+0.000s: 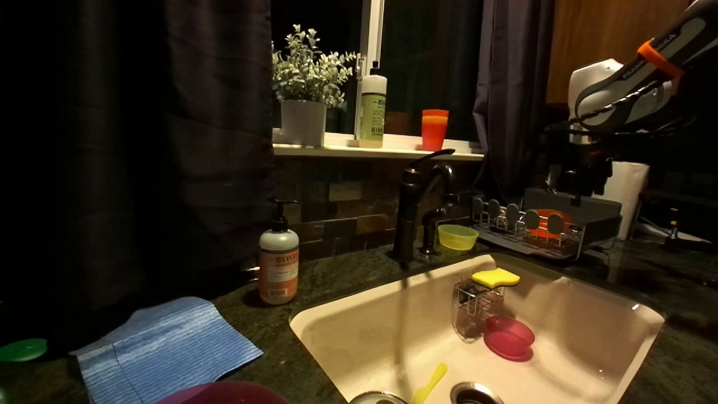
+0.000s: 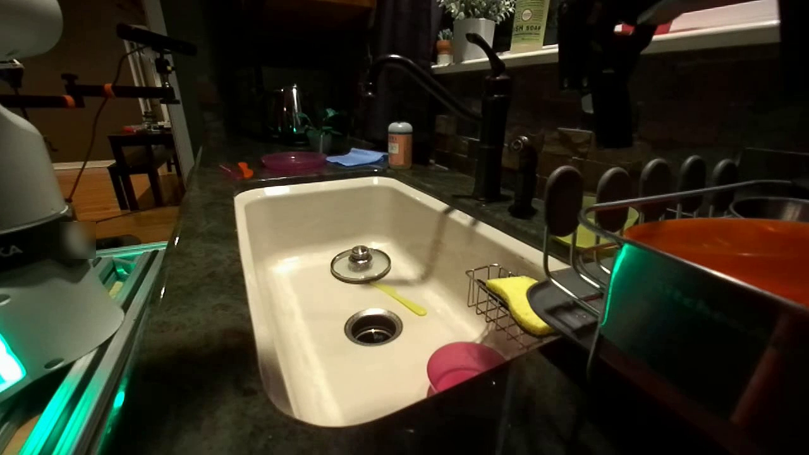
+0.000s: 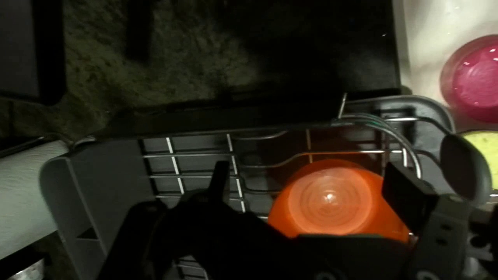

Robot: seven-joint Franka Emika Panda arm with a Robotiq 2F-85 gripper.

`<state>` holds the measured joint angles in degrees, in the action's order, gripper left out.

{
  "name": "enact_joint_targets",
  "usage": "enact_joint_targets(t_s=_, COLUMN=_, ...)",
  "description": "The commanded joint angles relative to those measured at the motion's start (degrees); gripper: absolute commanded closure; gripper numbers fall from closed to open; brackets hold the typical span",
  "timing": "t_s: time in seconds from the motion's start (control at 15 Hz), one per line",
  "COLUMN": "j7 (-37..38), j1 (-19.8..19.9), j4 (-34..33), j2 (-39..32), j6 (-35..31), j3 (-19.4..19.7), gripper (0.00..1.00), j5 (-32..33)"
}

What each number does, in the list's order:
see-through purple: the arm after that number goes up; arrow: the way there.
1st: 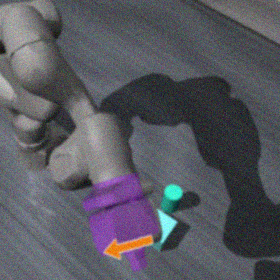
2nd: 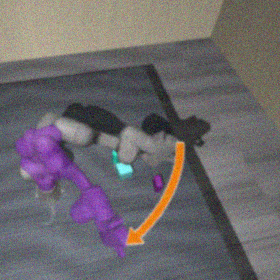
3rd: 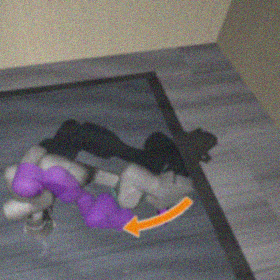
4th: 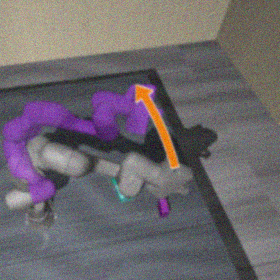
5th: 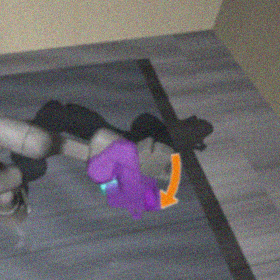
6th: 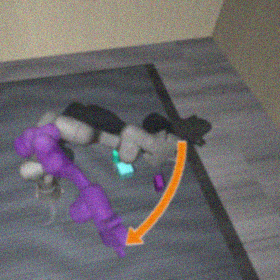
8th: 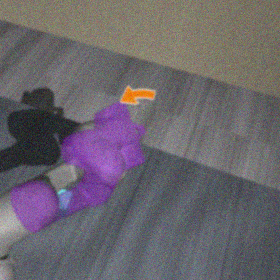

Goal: Put the orange bowl side down on the plate rack

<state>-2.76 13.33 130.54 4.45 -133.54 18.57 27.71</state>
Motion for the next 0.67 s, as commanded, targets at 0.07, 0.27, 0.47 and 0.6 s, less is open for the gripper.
enact_joint_targets(t_s=0.07, j7=-0.94, j1=1.43, j4=-0.64, j2=-0.81, j6=0.08, j3=-1.29, gripper=0.0, j5=-0.78)
enact_joint_targets(t_s=0.27, j7=-0.61, j1=1.65, j4=-1.46, j2=-1.9, j6=-1.11, j3=-1.16, gripper=0.0, j5=-1.51)
enact_joint_targets(t_s=0.47, j7=-1.16, j1=2.36, j4=-3.69, j2=-4.84, j6=-3.98, j3=-0.43, gripper=0.0, j5=-5.72)
enact_joint_targets(t_s=0.6, j7=-1.74, j1=2.9, j4=-4.77, j2=-6.97, j6=-6.54, j3=-0.28, gripper=0.0, j5=-8.88)
